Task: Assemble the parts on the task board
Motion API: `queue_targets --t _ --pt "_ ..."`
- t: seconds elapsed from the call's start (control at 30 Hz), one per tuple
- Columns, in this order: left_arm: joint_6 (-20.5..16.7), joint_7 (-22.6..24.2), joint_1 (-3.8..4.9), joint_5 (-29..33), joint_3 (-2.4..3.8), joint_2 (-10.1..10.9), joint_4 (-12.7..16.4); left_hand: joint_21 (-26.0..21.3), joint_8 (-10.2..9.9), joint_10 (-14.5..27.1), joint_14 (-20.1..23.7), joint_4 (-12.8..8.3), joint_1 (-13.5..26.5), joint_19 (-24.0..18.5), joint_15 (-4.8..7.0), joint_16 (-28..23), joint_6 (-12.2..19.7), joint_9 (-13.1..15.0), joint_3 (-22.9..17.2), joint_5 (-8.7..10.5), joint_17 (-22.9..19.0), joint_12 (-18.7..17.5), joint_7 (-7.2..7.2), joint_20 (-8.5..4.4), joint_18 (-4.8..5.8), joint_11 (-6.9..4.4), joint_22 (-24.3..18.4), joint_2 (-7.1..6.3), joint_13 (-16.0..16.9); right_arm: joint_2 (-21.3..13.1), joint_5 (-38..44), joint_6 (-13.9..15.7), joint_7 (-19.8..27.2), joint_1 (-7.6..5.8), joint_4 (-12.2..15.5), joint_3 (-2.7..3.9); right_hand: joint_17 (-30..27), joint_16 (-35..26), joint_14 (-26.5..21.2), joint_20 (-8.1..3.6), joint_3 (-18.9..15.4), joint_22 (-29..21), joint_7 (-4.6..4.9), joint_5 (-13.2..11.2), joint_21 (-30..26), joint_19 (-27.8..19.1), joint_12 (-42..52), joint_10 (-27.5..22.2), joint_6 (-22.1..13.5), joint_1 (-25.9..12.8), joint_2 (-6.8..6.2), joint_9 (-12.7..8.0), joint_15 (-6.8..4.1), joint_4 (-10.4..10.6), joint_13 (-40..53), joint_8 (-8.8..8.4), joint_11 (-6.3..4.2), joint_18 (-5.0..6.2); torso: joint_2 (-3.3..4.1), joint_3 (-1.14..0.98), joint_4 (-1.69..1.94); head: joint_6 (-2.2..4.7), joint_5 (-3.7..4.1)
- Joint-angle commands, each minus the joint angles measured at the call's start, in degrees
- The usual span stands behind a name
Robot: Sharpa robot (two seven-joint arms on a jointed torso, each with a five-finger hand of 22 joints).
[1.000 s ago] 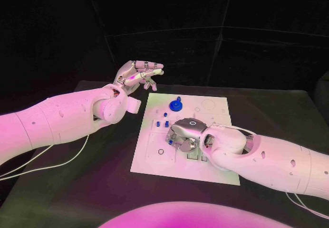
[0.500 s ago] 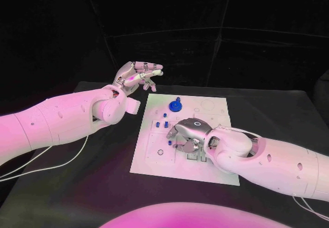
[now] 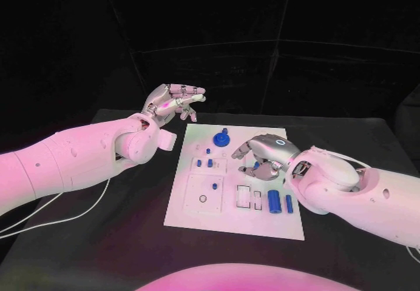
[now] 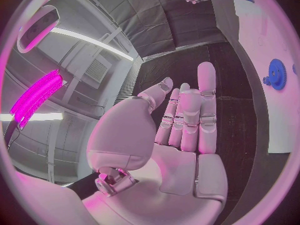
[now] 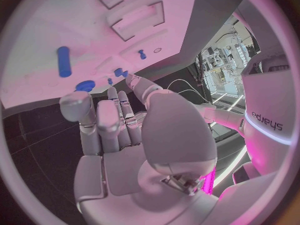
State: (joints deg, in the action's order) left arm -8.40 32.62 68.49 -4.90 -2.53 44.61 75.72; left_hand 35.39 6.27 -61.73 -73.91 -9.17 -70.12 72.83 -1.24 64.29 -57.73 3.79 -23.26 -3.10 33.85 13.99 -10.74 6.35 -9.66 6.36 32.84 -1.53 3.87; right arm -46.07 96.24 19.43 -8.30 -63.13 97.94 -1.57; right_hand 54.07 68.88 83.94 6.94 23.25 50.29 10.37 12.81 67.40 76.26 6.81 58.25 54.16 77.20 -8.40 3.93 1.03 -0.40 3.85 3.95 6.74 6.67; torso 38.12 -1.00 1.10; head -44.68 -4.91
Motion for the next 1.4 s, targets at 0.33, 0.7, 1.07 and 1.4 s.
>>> queue_targets --t 0.33,0.7,1.07,1.4 --pt "1.1 -0.1 0.08 0.1 0.01 0.0 0.0 -0.2 -0.1 0.4 0.4 0.0 0.0 -0.1 0.15 -0.2 0.3 0.0 0.3 0.07 -0.1 0.0 -0.03 0.16 -0.72 0.01 -0.1 0.55 0.0 -4.5 -3.0 -6.9 -3.5 -2.78 -1.8 0.75 -0.9 -0.1 -0.2 -0.30 -3.6 -0.7 -0.96 -1.1 -0.4 0.0 0.8 -2.2 0.0 -0.6 -0.35 0.0 -0.18 0.4 -0.1 0.03 -0.55 0.55 0.16 -0.02 0.02 0.54 0.63" --pt "1.2 0.1 0.08 0.1 0.01 -0.3 0.0 -0.3 0.0 0.4 0.5 0.0 -0.2 -0.1 0.16 -0.2 0.3 0.1 0.2 0.05 -0.1 0.1 0.01 0.18 -0.74 -0.04 -0.2 0.79 0.0 -2.8 -2.5 -13.6 -4.2 -2.93 -3.7 0.72 -1.3 -0.2 -0.1 -0.46 -5.8 -0.9 -1.42 -3.1 -0.6 0.2 2.4 -2.0 0.2 -0.3 0.42 0.0 -0.37 1.0 0.1 0.11 -0.85 0.56 0.15 -0.04 0.13 0.43 0.74" --pt "1.1 0.1 0.08 0.1 0.01 -0.3 -0.2 -0.3 0.0 0.4 0.5 0.0 -0.2 -0.1 0.16 -0.2 0.3 0.1 0.2 0.06 -0.1 0.2 0.02 0.18 -0.75 -0.04 -0.2 0.85 0.0 -0.8 -2.6 -16.8 -4.0 -2.89 -5.1 0.64 -2.2 -0.8 -0.2 -0.66 -6.3 -0.8 -1.60 -2.8 -0.6 0.4 3.9 -0.4 0.9 0.8 1.59 0.1 -0.62 1.0 0.0 0.35 -1.18 0.52 0.13 -0.06 0.08 0.24 0.59" --pt "1.2 0.1 0.07 0.1 0.01 -0.5 -0.4 -0.3 0.0 0.4 0.5 0.0 -0.2 -0.1 0.16 -0.2 0.3 0.1 0.2 0.06 -0.1 0.2 0.02 0.18 -0.75 -0.04 -0.2 0.85 0.0 0.4 -2.6 -17.3 -3.8 -2.80 -6.3 0.60 -1.7 -0.4 0.1 -0.94 -3.6 0.5 -1.64 -3.9 0.3 1.2 4.8 3.3 3.3 2.6 4.03 0.3 -1.01 0.8 -0.1 1.10 -1.59 0.28 0.13 -0.06 0.10 0.04 0.58"
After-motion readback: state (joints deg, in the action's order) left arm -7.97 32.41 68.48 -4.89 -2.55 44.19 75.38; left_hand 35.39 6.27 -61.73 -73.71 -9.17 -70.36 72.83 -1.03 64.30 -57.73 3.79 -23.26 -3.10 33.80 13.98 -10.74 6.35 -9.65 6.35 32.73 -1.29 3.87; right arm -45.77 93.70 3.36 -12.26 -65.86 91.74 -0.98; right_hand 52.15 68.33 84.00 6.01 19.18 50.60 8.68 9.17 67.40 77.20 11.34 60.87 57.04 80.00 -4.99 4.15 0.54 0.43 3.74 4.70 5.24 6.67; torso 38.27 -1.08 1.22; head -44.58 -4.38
